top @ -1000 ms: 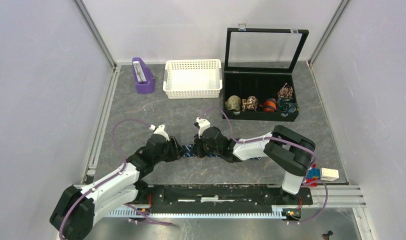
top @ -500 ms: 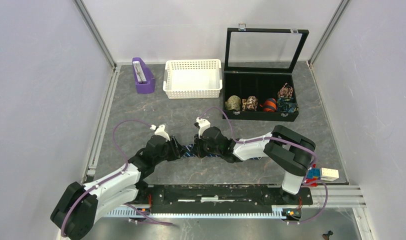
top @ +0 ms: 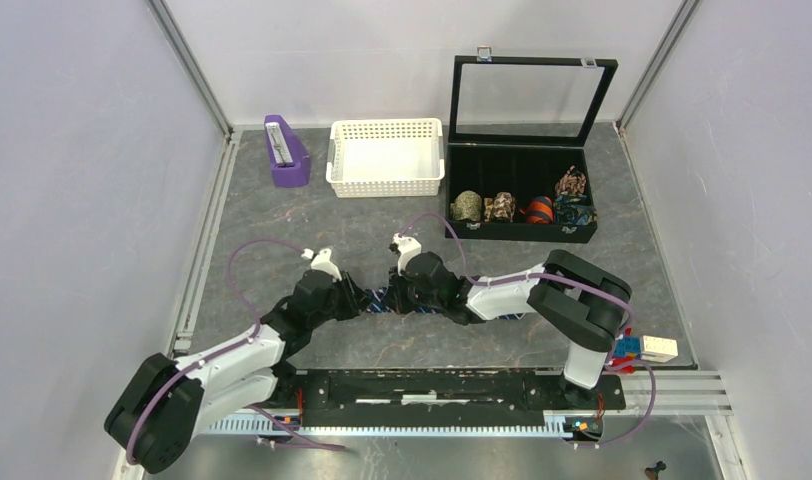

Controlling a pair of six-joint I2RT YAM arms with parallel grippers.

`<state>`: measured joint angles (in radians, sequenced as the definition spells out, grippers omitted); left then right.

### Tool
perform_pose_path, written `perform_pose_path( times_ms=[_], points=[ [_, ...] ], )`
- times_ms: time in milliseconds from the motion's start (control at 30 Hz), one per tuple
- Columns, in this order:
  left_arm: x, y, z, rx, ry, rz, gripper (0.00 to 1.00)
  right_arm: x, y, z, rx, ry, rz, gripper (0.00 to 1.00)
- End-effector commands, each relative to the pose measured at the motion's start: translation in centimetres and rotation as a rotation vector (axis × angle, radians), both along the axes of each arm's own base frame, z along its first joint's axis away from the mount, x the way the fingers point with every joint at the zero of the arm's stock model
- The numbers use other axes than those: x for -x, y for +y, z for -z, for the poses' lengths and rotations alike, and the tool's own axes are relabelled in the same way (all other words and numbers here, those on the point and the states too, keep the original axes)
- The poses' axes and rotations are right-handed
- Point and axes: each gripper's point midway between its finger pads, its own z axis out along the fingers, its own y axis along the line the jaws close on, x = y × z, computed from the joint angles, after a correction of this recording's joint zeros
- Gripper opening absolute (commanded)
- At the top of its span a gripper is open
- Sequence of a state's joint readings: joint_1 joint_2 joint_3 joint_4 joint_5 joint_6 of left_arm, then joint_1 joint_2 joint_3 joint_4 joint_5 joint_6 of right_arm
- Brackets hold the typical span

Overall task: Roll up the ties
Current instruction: Roll the tie at the center of the board.

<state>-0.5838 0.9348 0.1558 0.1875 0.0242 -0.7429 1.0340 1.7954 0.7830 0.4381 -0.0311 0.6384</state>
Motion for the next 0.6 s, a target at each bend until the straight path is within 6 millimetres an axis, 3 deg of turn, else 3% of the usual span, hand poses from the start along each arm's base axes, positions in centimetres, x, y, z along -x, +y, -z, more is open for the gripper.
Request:
perform_pose_path(
  times_ms=[0,267,367,567],
  points=[
    [-0.8,-0.3,-0.5,0.018,-0.035,-0.005,0.32,-0.4,0.4,-0.4,-0.018,-0.022,-0.013,0.08],
    [-0.8,-0.5,-0.6,0.011,-0.029,0.013,0.18,-0.7,0.4,-0.9,-0.024,-0.029,-0.011,0.07],
    [-0.8,-0.3,-1.1,-0.008,-0.030,0.013,0.03,-0.7,0.5,-1.3,-0.027,-0.034,-0.015,0.08],
    [-0.5,0.4,-1.6,-0.055,-0.005,0.006,0.02,-0.7,0.8,-1.6,-0.036,-0.033,-0.019,0.08]
  ],
)
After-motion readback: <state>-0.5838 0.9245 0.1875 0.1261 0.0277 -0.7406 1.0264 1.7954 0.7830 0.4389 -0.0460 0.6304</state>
